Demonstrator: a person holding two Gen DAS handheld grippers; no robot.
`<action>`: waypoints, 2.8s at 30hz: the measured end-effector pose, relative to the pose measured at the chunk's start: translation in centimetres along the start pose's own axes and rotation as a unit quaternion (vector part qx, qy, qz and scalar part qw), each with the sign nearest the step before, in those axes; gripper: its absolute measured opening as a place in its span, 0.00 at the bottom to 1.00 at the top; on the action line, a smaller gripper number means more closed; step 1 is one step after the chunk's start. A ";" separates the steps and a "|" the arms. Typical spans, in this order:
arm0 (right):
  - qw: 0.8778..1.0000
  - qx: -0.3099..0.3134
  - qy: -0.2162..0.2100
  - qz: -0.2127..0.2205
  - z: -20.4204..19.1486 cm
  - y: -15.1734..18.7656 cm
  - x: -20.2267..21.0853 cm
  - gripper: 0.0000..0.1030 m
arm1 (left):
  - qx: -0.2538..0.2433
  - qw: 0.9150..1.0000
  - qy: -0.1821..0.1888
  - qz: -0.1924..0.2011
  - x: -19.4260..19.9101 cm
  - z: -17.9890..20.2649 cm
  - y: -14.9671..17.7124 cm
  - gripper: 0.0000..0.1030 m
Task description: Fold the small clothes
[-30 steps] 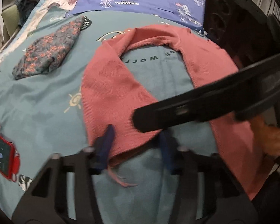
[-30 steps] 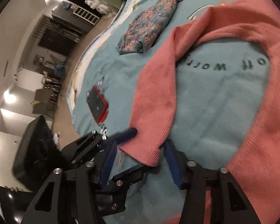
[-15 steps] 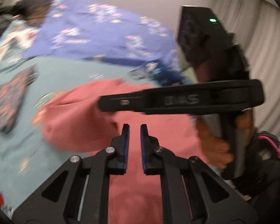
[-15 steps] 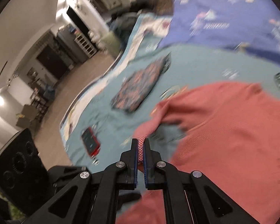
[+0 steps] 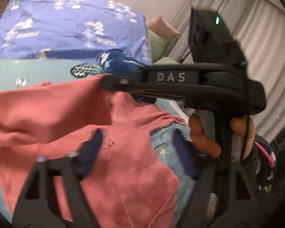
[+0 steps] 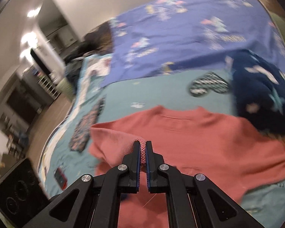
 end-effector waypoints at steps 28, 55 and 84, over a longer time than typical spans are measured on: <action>0.987 -0.111 -0.040 -0.111 7.8 9.8 -0.8 0.60 | 0.051 0.976 -0.205 0.059 5.0 -6.8 0.5 0.99; 0.989 -0.062 0.103 -0.081 13.3 4.8 -3.8 0.08 | 0.026 0.942 -0.334 0.001 8.6 -15.8 3.4 0.99; 0.972 0.156 -0.034 -0.172 -8.1 -1.9 -17.1 0.41 | -0.030 0.928 -0.371 -0.025 5.5 -19.3 4.0 0.89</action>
Point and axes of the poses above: each gripper's, at about its wrist camera, not at the fingertips, and x roughly against the way its jaws point, z to its right, y to its underside, the point moved 3 cm from there along -x, roughly the way its jaws point, and after that the axes turned 5 degrees about z, right-handed, at the moved point
